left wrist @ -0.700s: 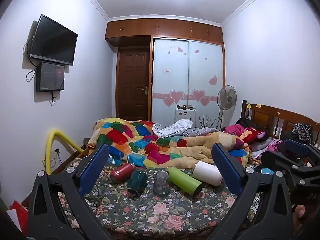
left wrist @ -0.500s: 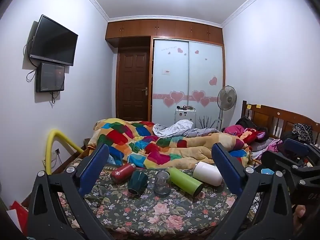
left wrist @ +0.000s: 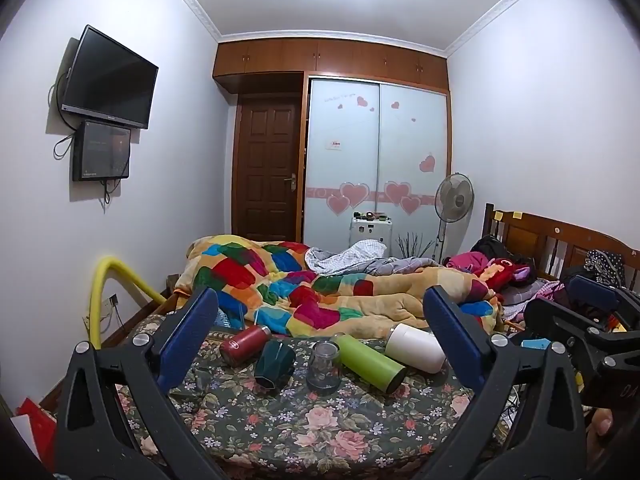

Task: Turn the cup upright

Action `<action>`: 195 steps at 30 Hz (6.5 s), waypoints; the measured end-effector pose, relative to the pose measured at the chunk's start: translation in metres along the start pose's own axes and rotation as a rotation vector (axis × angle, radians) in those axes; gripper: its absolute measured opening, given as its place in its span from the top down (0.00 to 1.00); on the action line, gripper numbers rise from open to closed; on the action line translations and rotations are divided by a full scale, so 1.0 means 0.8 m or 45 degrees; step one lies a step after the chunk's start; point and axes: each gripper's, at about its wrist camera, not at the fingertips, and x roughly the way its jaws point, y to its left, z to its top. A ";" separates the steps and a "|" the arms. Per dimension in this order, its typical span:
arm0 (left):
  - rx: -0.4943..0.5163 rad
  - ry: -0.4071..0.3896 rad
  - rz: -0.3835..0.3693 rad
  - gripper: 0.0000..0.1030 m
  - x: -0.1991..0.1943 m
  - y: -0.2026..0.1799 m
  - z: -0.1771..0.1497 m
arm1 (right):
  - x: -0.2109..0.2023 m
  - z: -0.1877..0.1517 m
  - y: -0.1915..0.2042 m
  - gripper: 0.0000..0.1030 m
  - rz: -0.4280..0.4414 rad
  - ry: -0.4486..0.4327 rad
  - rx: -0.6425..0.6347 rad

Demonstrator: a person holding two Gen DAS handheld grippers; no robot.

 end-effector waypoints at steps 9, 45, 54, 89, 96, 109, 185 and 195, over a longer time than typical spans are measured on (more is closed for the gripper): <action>-0.004 0.002 0.012 0.00 0.000 -0.001 0.003 | 0.000 0.000 0.000 0.00 -0.001 -0.001 -0.004; 0.010 -0.016 0.008 0.00 0.001 -0.010 0.007 | -0.002 0.000 0.000 0.00 -0.001 -0.004 -0.006; 0.008 -0.015 0.006 0.00 0.001 -0.010 0.006 | -0.001 0.000 0.000 0.00 -0.002 -0.005 -0.008; -0.044 0.886 0.056 0.03 0.377 0.114 -0.202 | 0.154 -0.049 -0.065 0.00 -0.116 0.377 0.045; 0.030 0.997 0.027 0.12 0.438 0.113 -0.241 | 0.190 -0.064 -0.067 0.00 -0.126 0.458 0.043; 0.066 0.969 0.002 0.31 0.478 0.105 -0.260 | 0.220 -0.079 -0.063 0.00 -0.136 0.538 0.023; 0.201 1.163 -0.276 0.31 0.332 -0.093 -0.294 | 0.174 -0.124 -0.086 0.00 -0.119 0.642 0.079; 0.197 1.119 -0.270 0.12 0.321 -0.082 -0.289 | 0.175 -0.127 -0.074 0.00 -0.132 0.666 0.051</action>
